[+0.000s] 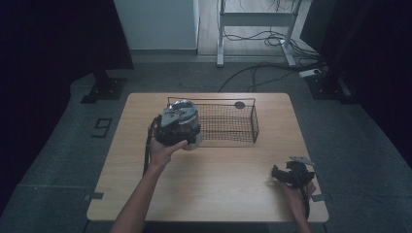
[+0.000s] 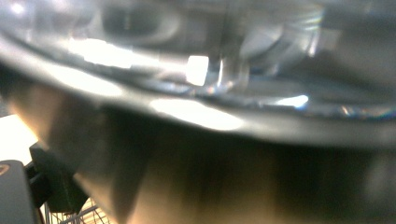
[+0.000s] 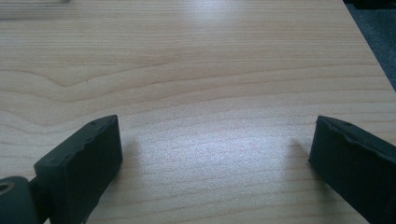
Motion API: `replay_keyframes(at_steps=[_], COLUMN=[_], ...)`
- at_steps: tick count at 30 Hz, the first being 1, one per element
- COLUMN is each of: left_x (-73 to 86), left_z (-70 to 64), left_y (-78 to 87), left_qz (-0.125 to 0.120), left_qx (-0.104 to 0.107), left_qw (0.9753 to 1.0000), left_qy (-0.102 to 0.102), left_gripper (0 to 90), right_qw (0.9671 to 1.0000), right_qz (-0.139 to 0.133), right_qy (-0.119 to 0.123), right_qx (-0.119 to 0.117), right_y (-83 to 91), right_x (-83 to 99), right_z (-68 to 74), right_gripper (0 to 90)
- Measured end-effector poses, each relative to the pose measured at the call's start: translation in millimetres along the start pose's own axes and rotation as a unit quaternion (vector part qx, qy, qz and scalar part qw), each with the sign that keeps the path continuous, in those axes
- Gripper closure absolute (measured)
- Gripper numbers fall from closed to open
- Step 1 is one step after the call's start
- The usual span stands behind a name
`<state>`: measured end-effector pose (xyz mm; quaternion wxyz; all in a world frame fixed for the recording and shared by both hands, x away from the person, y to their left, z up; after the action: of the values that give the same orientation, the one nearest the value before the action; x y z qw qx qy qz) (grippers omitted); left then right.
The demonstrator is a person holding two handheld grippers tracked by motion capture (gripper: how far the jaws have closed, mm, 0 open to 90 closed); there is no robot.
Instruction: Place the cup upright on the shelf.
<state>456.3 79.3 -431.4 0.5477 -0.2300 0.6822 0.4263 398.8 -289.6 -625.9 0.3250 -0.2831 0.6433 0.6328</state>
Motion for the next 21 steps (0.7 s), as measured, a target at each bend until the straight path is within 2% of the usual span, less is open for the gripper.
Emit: replay_keyframes(at_steps=[4, 11, 16, 21], left_x=[-3.1, -8.8, -13.1, -16.9], left_z=[1.6, 8.2, 11.8, 12.5], left_y=[-3.8, -11.6, -14.0, -15.6], left_qz=[0.001, -0.005, -0.01, -0.012], left_qx=[0.002, 0.009, 0.011, 0.024], left_qw=[1.0, 0.9999, 0.9998, 0.9995], left_qy=[-0.003, 0.012, 0.014, 0.017], left_gripper=[4.1, 4.1, 4.1, 4.1], right_qw=[1.0, 1.0, 1.0, 1.0], right_qz=[0.0, -0.001, -0.002, -0.002], right_qy=[0.0, 0.001, 0.0, 0.0], right_qx=[0.0, 0.0, 0.001, 0.001], right_y=[0.0, -0.2, -0.3, -0.3], right_x=[-0.1, -0.2, -0.2, -0.3], right_z=[-0.1, -0.4, -0.4, -0.4], right_gripper=[2.3, 2.4, 2.4, 2.4])
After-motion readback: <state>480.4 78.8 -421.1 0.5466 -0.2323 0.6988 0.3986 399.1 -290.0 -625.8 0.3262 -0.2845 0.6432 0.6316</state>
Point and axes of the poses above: each handheld gripper's, and its own axes: y roughly backward along the jaws, x roughly out of its underside, z roughly to its left, the point moved 10 cm from there along -y, roughly forward along the jaws, and after that the axes turned 5 degrees about -z, right-handed, at the moved point
